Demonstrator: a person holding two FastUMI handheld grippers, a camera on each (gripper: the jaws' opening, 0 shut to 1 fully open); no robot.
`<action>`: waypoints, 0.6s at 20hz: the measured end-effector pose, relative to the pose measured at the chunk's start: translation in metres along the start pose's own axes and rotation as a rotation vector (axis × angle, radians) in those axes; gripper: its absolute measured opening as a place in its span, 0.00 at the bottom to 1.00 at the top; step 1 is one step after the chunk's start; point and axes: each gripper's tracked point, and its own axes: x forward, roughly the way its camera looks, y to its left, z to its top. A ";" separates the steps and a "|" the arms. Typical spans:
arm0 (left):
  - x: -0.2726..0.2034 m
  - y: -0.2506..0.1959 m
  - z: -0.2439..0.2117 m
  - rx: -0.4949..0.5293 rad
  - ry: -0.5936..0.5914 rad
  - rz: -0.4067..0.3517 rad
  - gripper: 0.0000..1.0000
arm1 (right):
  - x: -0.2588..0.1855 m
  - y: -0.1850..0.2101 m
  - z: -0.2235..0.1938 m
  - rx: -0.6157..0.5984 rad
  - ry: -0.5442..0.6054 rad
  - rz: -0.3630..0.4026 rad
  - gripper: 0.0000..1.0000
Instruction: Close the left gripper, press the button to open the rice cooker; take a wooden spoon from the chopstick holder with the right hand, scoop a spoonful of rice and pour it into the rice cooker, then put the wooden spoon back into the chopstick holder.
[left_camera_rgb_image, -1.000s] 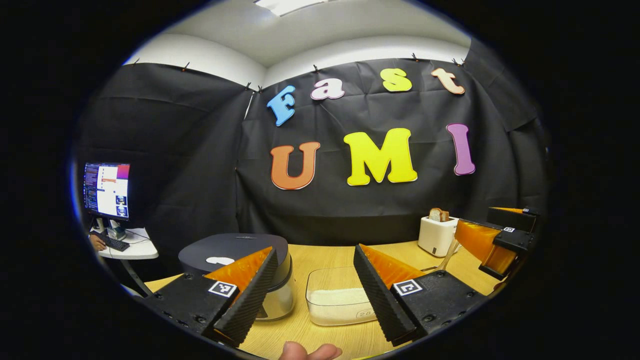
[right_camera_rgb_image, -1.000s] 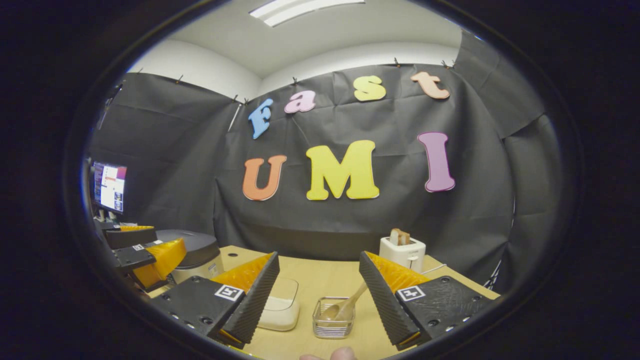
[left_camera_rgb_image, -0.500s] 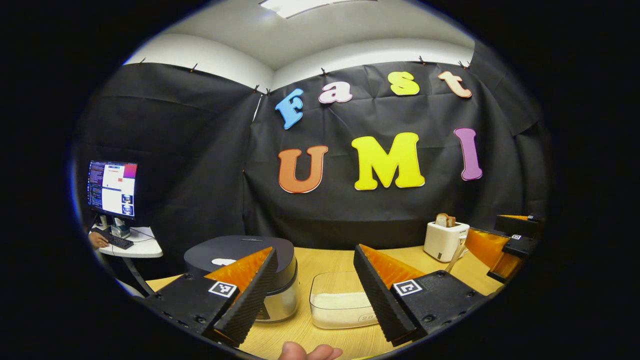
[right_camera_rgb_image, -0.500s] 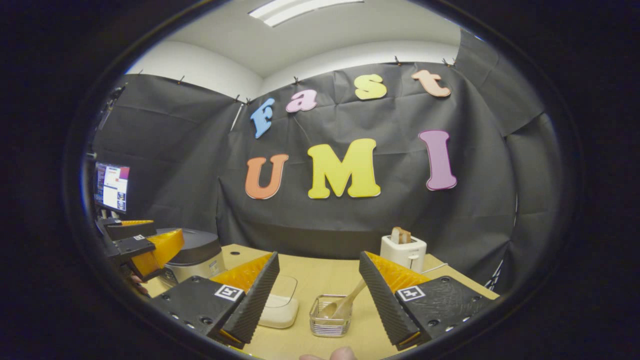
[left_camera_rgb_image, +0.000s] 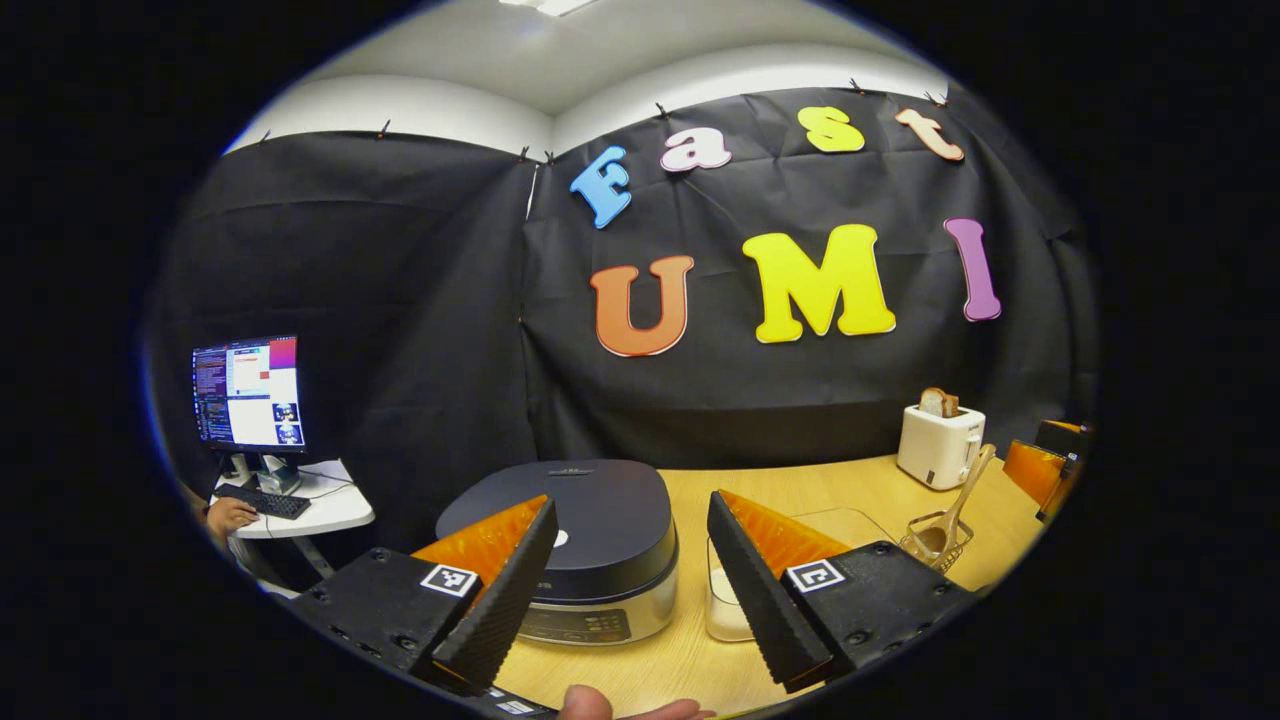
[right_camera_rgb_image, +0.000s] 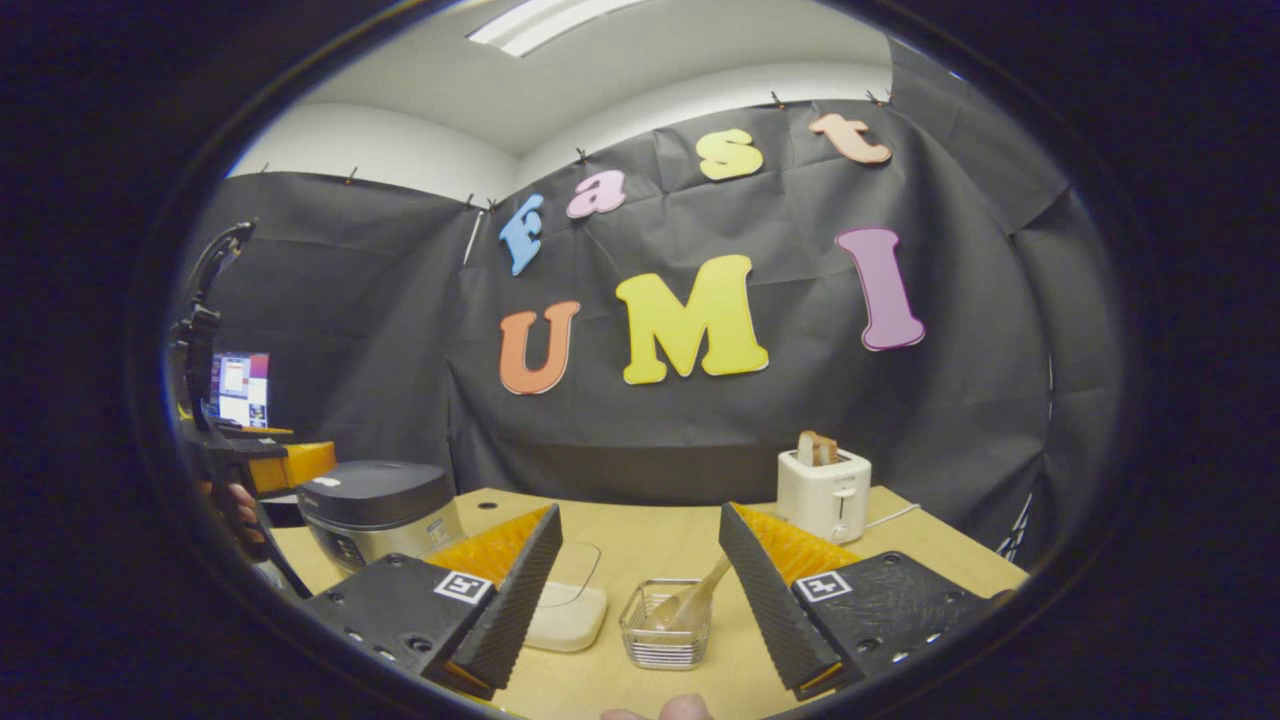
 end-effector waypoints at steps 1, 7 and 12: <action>0.002 0.006 0.002 -0.009 0.016 -0.001 0.93 | -0.001 -0.004 0.002 -0.017 -0.016 -0.014 0.94; 0.019 0.031 -0.002 -0.015 0.180 -0.013 0.70 | -0.002 -0.009 0.001 -0.037 -0.043 0.004 0.94; 0.037 0.048 -0.023 -0.099 0.381 -0.024 0.53 | -0.002 -0.023 -0.003 0.005 -0.040 0.008 0.94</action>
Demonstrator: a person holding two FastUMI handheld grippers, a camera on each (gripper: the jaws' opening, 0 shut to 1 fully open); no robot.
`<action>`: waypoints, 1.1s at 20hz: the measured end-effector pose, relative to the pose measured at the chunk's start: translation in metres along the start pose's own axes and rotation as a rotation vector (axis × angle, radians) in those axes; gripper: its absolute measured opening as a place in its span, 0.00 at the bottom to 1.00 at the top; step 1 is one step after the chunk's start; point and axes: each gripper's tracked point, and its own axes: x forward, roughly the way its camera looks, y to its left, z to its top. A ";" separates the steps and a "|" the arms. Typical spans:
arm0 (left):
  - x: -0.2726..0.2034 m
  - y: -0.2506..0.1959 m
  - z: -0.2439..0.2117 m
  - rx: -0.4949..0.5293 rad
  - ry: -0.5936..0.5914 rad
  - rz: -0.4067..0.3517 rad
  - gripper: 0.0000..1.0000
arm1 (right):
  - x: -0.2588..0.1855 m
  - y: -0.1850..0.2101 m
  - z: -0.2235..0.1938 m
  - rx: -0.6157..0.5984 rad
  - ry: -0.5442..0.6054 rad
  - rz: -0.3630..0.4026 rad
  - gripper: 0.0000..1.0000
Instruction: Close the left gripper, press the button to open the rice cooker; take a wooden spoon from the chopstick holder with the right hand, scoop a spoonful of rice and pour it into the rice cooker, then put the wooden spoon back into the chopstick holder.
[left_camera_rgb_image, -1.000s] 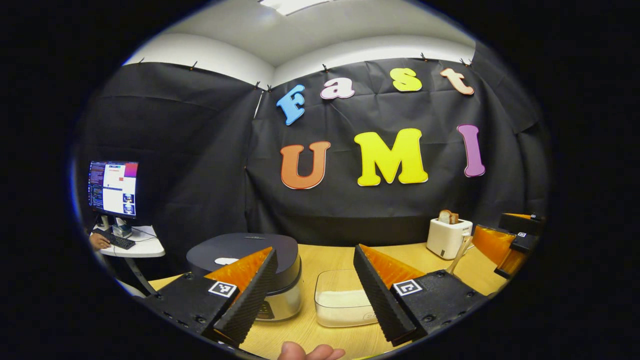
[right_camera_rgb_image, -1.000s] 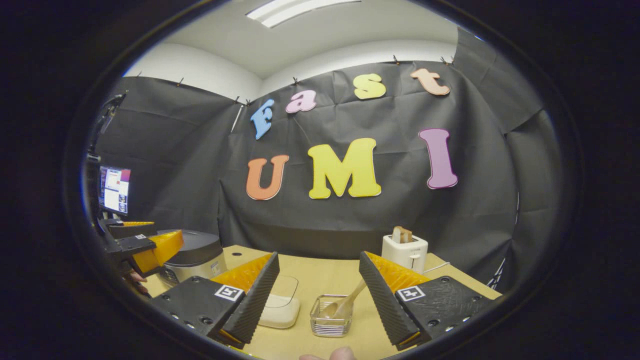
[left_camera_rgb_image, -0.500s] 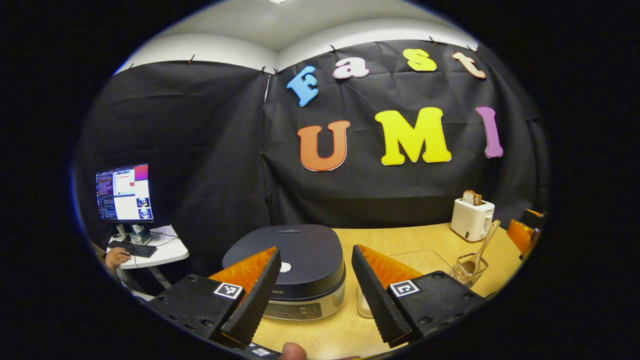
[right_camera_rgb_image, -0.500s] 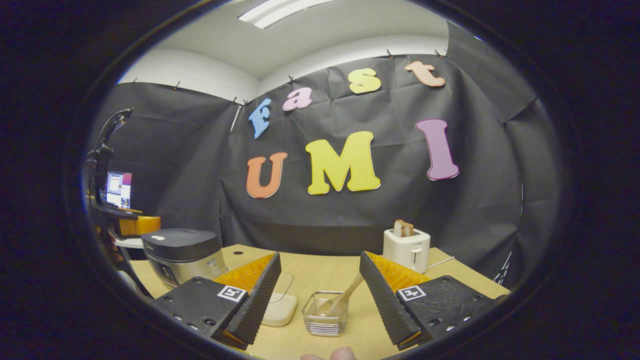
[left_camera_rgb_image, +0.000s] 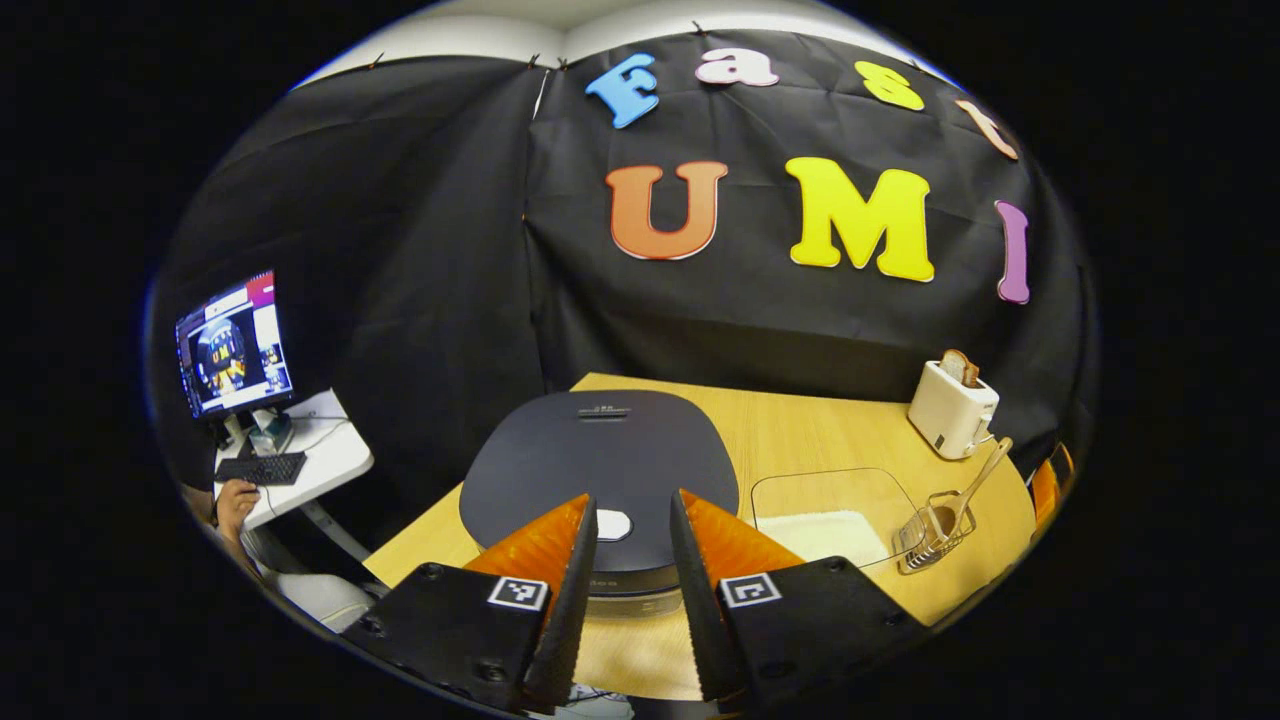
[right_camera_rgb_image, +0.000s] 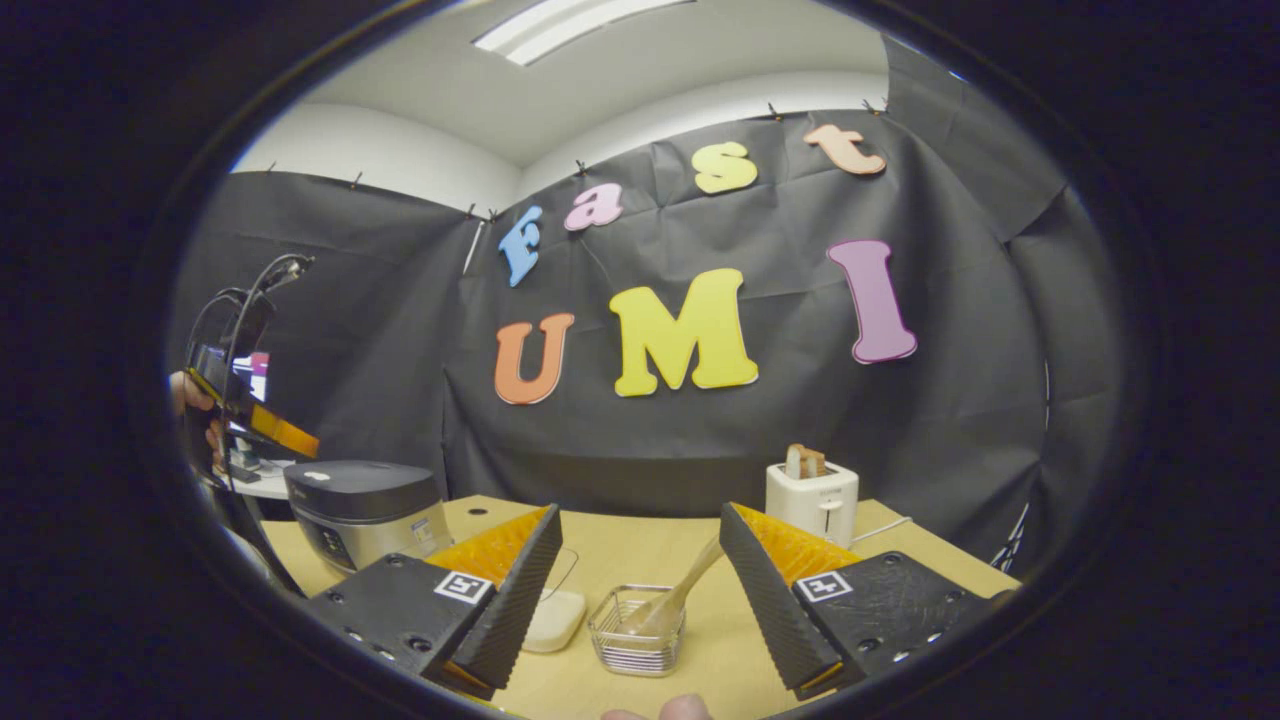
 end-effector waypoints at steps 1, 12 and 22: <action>0.003 0.007 0.001 -0.004 0.017 0.011 0.41 | 0.000 -0.004 -0.001 0.005 0.000 -0.004 0.94; 0.028 0.021 -0.018 -0.055 0.280 0.011 0.03 | 0.006 -0.033 -0.014 0.105 0.025 -0.025 0.95; 0.029 0.018 -0.025 -0.126 0.324 -0.036 0.03 | 0.004 -0.033 -0.016 0.090 0.010 -0.028 0.95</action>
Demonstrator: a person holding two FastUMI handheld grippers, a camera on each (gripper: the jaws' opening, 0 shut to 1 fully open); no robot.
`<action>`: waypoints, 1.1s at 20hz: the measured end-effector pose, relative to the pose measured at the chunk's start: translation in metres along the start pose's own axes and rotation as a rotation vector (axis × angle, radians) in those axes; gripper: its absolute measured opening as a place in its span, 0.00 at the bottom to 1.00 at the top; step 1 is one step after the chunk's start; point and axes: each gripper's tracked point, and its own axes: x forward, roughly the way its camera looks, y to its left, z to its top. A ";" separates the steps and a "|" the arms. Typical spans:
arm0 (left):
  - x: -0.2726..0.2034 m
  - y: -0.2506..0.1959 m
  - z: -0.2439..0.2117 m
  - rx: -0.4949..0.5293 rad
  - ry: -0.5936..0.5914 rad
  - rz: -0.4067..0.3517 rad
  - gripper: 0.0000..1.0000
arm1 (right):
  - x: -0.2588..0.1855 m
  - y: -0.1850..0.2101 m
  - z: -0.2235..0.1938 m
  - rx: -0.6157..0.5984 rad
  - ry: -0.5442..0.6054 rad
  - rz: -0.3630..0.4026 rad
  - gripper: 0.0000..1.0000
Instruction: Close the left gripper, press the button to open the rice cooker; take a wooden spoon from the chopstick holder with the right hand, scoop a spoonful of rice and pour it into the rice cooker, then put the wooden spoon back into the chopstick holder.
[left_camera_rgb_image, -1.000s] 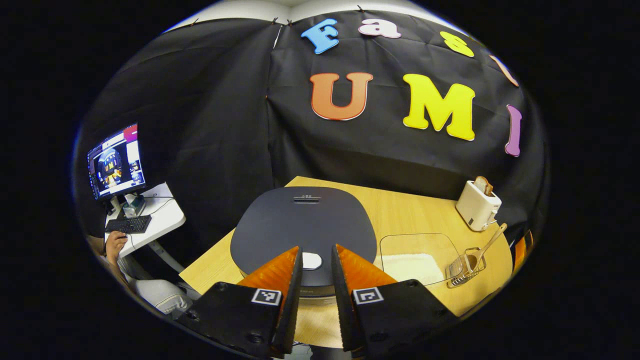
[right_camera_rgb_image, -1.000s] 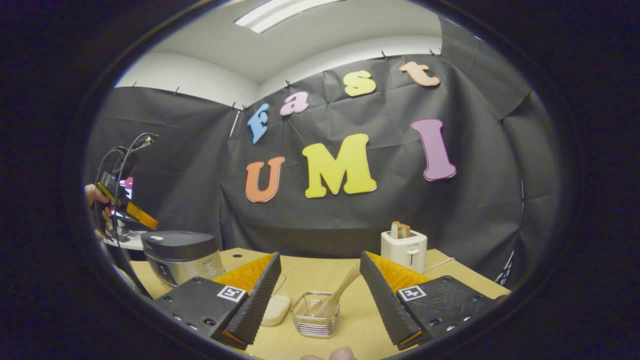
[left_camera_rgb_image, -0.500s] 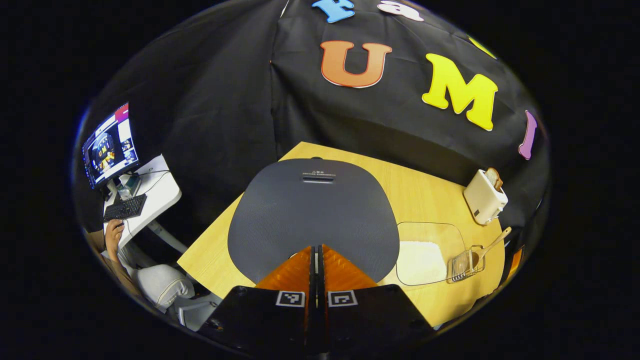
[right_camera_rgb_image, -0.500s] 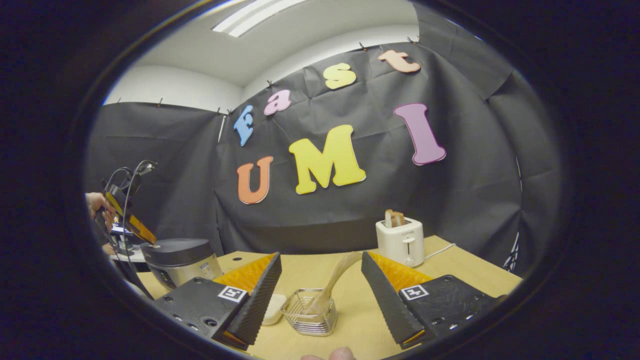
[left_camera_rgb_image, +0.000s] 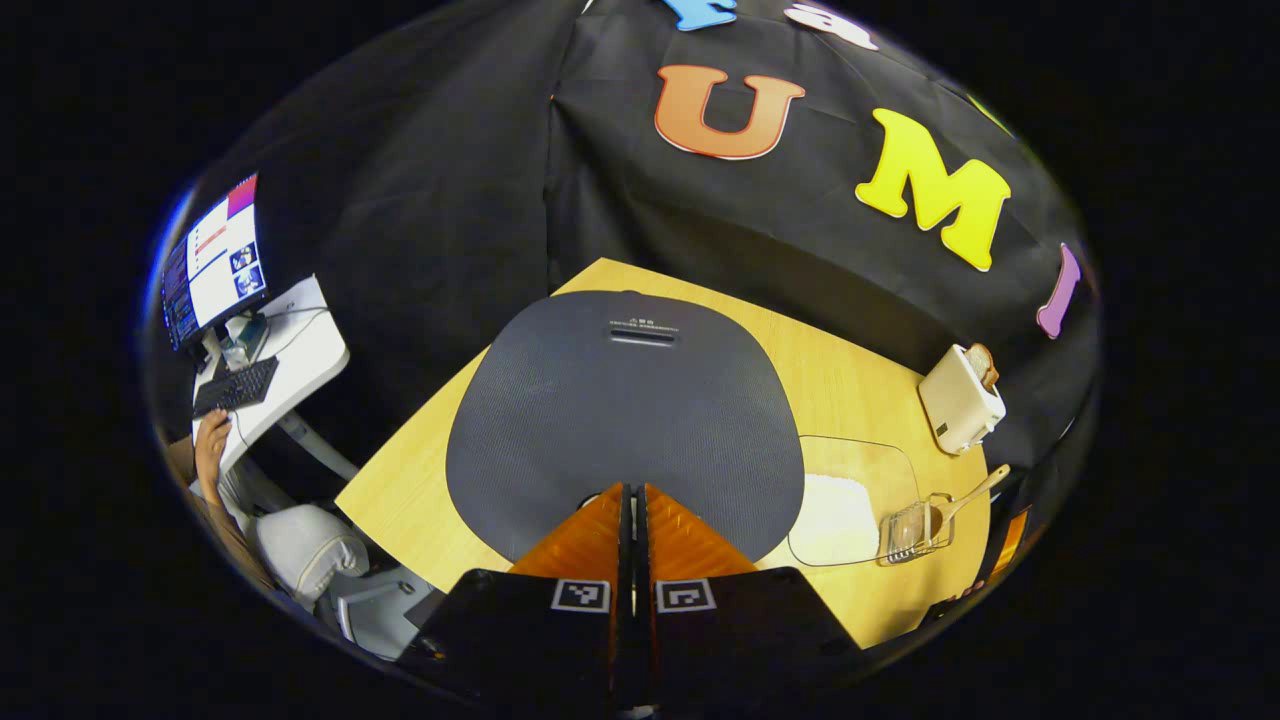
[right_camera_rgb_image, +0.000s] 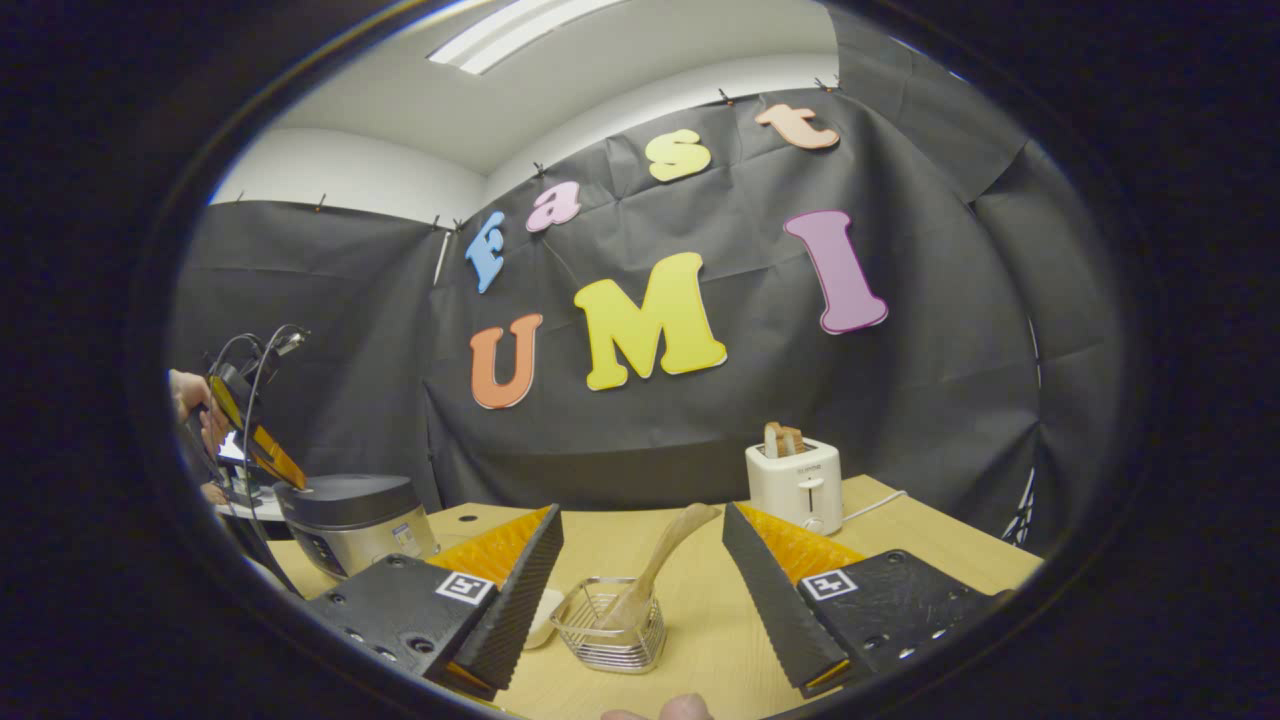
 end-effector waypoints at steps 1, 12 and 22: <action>0.001 0.004 0.001 0.018 -0.009 0.002 0.03 | -0.001 0.000 0.000 -0.002 -0.002 0.000 0.95; -0.039 -0.008 0.052 0.040 -0.216 0.050 0.03 | -0.022 0.000 0.021 -0.050 -0.033 -0.020 0.95; -0.088 -0.037 0.102 0.117 -0.535 -0.010 0.99 | -0.037 0.004 0.032 -0.088 -0.048 -0.026 0.95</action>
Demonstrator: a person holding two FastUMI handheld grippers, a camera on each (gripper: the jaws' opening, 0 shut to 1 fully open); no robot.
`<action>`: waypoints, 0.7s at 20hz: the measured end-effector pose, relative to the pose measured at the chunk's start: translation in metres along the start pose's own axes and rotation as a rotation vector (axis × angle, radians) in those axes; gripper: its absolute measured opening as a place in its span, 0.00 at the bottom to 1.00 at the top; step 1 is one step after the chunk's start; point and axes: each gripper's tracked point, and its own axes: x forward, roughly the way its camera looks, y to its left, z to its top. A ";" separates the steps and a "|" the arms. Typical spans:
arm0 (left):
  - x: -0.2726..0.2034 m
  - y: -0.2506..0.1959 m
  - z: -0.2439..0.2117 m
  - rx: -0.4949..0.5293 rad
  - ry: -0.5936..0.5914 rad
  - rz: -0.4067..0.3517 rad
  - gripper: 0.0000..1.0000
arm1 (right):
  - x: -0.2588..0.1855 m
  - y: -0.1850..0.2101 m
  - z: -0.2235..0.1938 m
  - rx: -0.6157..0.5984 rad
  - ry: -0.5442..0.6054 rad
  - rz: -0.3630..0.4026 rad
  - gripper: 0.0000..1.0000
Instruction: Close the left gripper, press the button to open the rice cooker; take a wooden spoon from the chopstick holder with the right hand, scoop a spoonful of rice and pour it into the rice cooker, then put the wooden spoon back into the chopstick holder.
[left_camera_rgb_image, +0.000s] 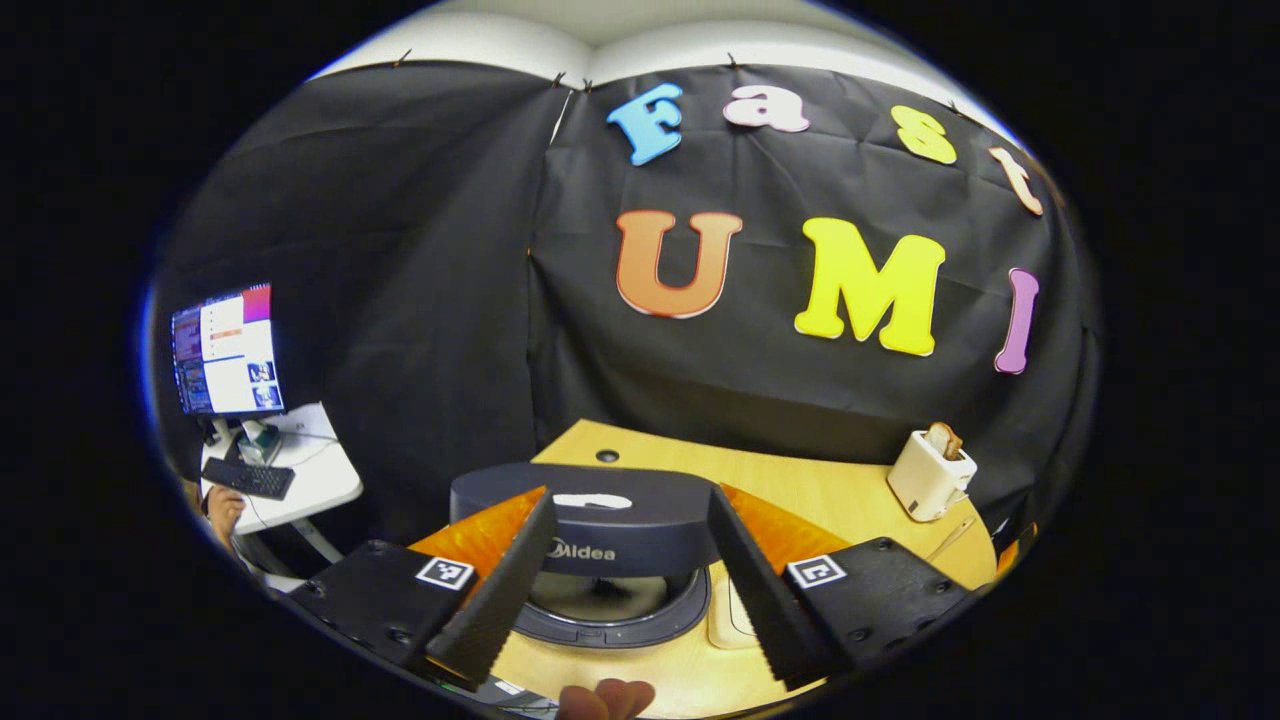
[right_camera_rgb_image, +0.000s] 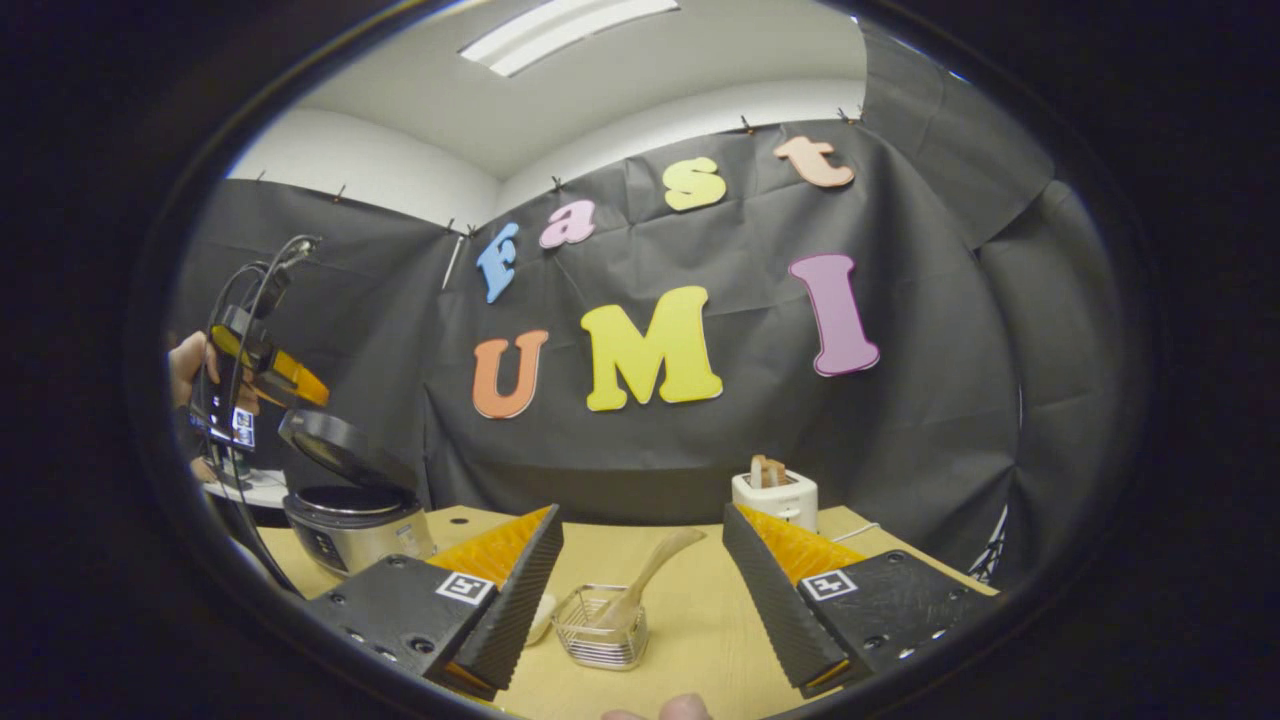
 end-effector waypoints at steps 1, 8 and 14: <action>-0.005 -0.005 0.002 0.007 -0.033 -0.002 1.00 | -0.001 0.000 0.000 -0.006 0.000 0.000 0.95; -0.046 -0.018 0.010 0.104 -0.259 0.032 0.94 | -0.006 0.005 -0.004 -0.022 0.018 0.005 0.95; -0.071 -0.040 -0.022 0.091 -0.325 0.022 1.00 | -0.006 0.010 -0.016 -0.023 0.064 0.006 0.95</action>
